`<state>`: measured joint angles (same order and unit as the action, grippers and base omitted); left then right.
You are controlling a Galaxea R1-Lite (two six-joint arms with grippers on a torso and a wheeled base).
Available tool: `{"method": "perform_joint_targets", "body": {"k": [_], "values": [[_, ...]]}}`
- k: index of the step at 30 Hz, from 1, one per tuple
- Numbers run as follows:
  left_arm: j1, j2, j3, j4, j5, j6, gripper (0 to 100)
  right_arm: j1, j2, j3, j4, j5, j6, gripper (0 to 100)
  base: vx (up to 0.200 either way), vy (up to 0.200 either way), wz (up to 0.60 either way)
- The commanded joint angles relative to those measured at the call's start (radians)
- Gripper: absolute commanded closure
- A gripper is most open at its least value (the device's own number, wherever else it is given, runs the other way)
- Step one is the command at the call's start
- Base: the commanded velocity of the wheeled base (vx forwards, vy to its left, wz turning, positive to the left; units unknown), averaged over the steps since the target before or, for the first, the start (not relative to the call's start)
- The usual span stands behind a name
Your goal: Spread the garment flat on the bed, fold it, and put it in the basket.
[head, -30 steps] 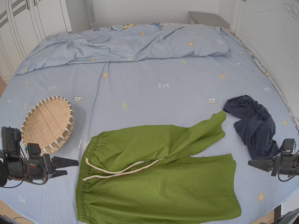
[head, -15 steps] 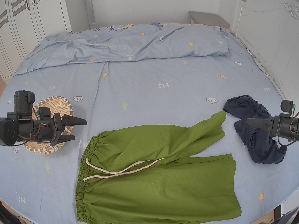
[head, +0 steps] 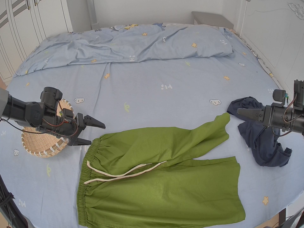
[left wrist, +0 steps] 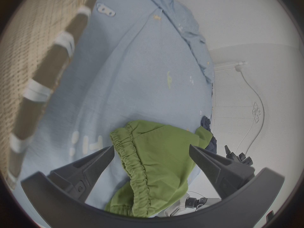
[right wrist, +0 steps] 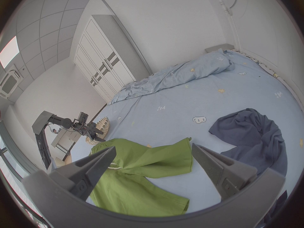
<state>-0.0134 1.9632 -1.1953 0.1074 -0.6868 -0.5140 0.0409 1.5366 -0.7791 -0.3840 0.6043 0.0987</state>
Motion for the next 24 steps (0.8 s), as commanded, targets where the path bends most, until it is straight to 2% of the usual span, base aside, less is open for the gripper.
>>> {"method": "perform_joint_targets", "body": {"k": [1, 11, 12, 24], "values": [[-0.026, 0.068, -0.01, -0.002, 0.0, 0.0, 0, 0.014, 0.022, 0.003, -0.009, -0.001, 0.001, 0, 0.0, 0.0, 0.0], [-0.072, 0.079, -0.006, 0.006, 0.001, 0.002, 0, 0.014, 0.036, 0.006, -0.015, 0.002, 0.003, 0, 0.0, 0.0, 0.0], [-0.072, 0.079, -0.004, 0.008, 0.001, 0.002, 100, 0.014, 0.036, 0.006, -0.015, 0.0, 0.003, 0, 0.0, 0.0, 0.0], [-0.069, 0.077, -0.004, -0.009, 0.01, 0.005, 100, 0.016, 0.037, 0.006, -0.015, 0.0, 0.003, 0, 0.0, 0.0, 0.0]]}}
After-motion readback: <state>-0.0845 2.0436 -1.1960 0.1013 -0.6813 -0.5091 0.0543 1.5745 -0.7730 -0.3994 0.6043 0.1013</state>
